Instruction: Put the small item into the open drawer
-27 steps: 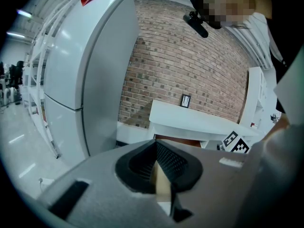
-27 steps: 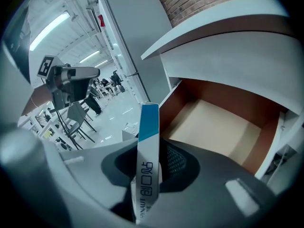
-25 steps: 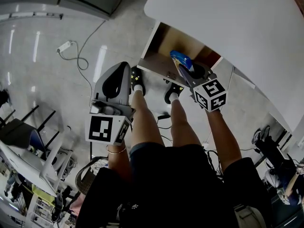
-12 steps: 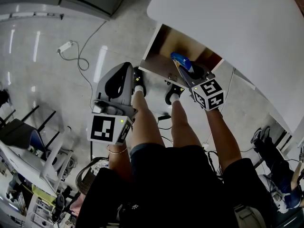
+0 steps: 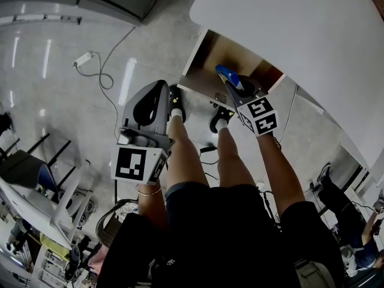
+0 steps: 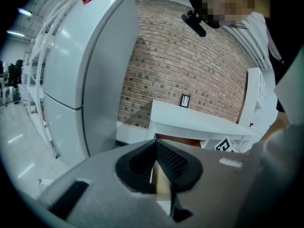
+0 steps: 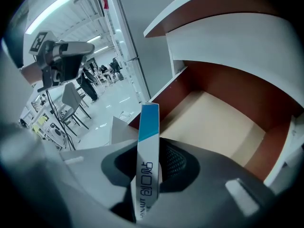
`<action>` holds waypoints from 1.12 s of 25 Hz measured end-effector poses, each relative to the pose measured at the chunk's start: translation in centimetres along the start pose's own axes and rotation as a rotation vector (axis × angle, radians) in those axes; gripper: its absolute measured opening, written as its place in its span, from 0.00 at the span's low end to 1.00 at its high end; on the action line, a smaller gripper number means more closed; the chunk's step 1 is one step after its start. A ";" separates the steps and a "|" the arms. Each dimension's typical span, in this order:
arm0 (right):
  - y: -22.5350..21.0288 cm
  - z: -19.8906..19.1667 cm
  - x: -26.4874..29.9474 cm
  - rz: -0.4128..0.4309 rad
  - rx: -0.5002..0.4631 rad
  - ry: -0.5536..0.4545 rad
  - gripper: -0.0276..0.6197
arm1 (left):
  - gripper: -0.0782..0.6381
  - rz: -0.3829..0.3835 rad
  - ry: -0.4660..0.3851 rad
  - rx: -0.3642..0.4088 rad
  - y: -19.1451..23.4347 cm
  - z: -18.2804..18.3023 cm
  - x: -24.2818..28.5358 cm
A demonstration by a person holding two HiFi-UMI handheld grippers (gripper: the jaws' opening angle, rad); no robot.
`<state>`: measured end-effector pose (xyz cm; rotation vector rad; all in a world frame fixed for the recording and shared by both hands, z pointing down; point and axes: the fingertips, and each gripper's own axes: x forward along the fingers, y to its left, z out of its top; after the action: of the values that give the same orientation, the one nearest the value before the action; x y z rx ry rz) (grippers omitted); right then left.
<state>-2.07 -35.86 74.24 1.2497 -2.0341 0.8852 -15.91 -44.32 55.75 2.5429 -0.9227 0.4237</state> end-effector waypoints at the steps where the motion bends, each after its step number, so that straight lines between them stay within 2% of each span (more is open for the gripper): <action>1: 0.0 -0.1 0.2 -0.003 -0.010 0.007 0.17 | 0.11 -0.001 -0.002 0.001 0.0 0.0 -0.1; 28: -0.1 -2.4 6.7 0.015 -0.254 0.234 0.18 | 0.11 0.033 0.018 -0.019 2.2 -1.2 -1.5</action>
<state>-4.23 -37.55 80.80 0.9480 -1.9017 0.7159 -18.66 -44.49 56.74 2.5056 -0.9584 0.4444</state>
